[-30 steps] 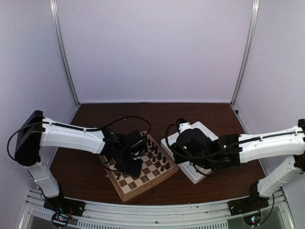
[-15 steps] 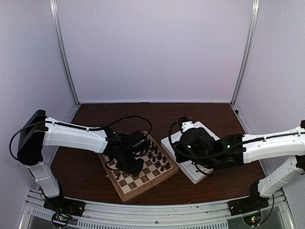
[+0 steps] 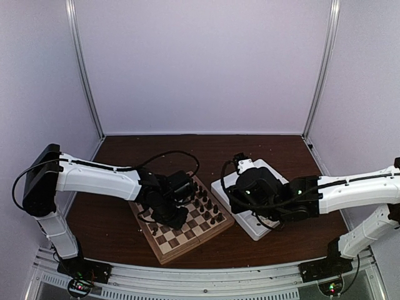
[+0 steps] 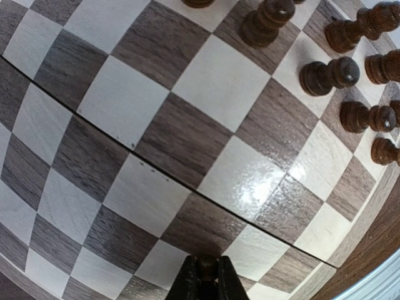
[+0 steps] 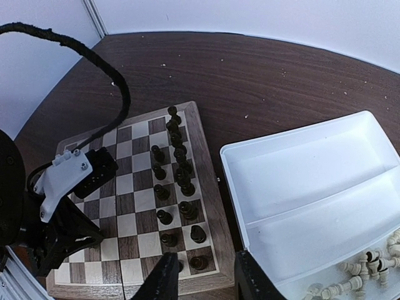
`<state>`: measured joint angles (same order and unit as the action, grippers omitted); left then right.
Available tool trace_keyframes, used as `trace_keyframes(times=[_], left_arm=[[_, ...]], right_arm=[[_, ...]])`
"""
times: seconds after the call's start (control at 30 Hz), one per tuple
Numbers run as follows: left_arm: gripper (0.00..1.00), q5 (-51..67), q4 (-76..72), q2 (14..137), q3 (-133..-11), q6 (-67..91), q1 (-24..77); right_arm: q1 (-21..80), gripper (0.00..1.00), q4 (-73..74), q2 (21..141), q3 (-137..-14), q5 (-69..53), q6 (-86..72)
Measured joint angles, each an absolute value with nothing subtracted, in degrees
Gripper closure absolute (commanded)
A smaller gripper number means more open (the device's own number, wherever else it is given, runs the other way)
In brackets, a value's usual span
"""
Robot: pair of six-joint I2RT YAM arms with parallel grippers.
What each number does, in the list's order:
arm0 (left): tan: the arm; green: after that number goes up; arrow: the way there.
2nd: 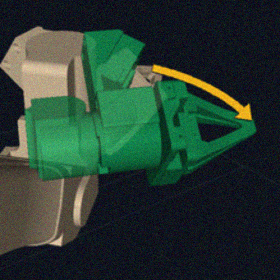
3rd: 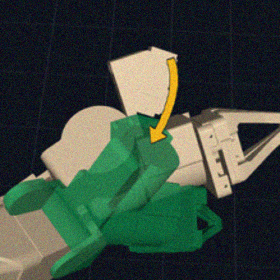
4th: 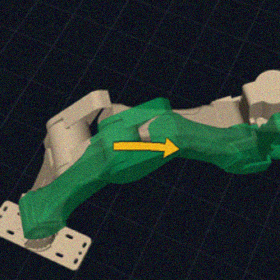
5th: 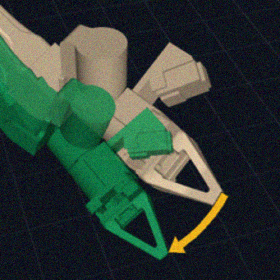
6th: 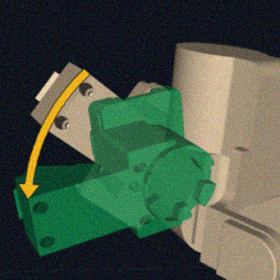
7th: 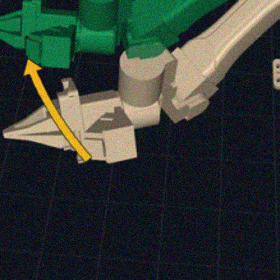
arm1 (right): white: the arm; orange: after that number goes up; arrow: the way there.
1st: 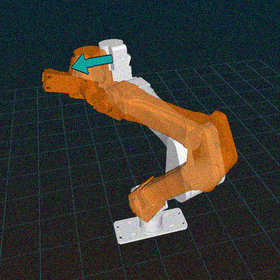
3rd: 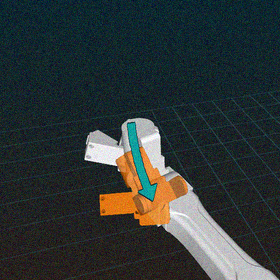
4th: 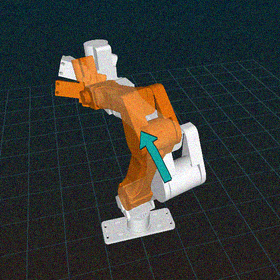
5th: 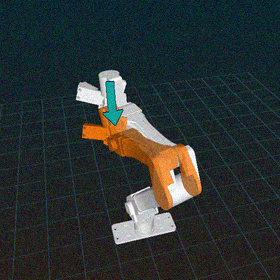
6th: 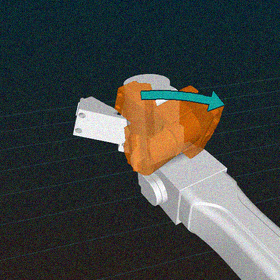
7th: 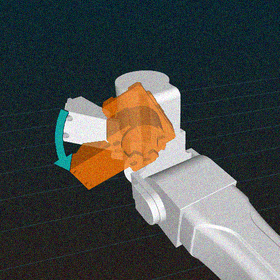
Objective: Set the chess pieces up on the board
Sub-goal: Pick up the chess piece from the chessboard.
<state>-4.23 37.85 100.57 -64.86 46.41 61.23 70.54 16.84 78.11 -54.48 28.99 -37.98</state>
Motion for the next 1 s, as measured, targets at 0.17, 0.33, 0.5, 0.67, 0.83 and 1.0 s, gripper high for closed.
trace_keyframes(times=[0.17,0.33,0.5,0.67,0.83,1.0], left_arm=[[0.92,-5.39,37.87,100.42,-64.93,45.47,61.23],[0.91,-7.29,36.62,98.26,-63.99,44.6,61.23],[0.91,-9.87,34.28,94.06,-61.36,43.75,61.23],[0.92,-13.06,32.84,90.85,-59.7,42.48,61.23],[0.92,-15.07,30.96,87.5,-58.28,41.23,60.82],[0.92,-16.19,27.83,84.31,-54.78,40.07,59.02]], right_arm=[[70.54,0.66,16.93,78.11,-54.52,28.99,-37.58],[70.54,0.67,17.58,78.11,-55.66,29.02,-37.39],[70.54,0.66,18.35,78.11,-55.92,29.26,-37.41],[70.54,0.67,19.18,77.87,-55.92,29.47,-37.41],[70.54,0.67,20.34,77.19,-55.92,29.52,-37.65],[70.54,0.67,20.32,75.75,-55.86,29.58,-37.74]])
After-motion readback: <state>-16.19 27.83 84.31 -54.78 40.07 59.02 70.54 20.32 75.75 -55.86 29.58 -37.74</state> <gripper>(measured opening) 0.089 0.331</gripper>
